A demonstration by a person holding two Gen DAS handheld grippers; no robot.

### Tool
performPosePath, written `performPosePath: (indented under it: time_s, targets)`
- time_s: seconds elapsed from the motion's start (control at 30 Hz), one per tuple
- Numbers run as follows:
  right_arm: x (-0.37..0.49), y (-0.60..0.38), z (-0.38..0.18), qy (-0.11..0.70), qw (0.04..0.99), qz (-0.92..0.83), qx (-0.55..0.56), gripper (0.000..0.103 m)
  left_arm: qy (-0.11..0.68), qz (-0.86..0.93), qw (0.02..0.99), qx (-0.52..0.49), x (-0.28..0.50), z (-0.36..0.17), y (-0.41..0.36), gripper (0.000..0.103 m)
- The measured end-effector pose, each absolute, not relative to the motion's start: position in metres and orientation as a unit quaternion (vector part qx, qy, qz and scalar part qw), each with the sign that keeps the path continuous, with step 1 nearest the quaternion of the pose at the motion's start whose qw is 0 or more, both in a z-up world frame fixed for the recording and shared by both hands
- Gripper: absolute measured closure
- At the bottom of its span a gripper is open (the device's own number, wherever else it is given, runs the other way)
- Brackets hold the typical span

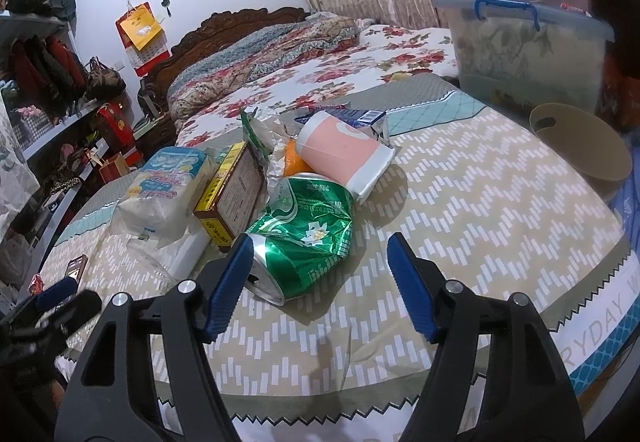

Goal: Collect trash
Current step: 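Grasp the crushed green can with the right tool while the left tool grasps the clear bottle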

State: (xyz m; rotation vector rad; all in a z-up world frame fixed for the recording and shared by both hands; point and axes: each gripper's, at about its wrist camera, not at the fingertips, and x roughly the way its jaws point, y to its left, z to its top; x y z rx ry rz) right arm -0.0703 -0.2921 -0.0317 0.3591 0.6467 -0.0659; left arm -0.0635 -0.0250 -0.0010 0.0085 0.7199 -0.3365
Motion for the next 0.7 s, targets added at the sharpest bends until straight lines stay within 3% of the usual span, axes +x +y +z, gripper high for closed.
performPosePath:
  time_s: [0.3, 0.53, 0.7]
  targets:
    - [-0.069, -0.294, -0.029, 0.312, 0.935, -0.024, 0.170, 0.033, 0.336, -0.177, 0.925, -0.026, -0.026, 0.034, -0.026, 0.009]
    - [-0.047, -0.307, -0.036, 0.343, 0.913, 0.022, 0.218, 0.027, 0.405, -0.196, 0.892, -0.043, 0.032, 0.020, -0.053, 0.009]
    - [-0.015, -0.335, -0.060, 0.383, 0.873, 0.056, 0.297, 0.027, 0.444, -0.209, 0.870, -0.054, 0.053, 0.005, -0.061, 0.026]
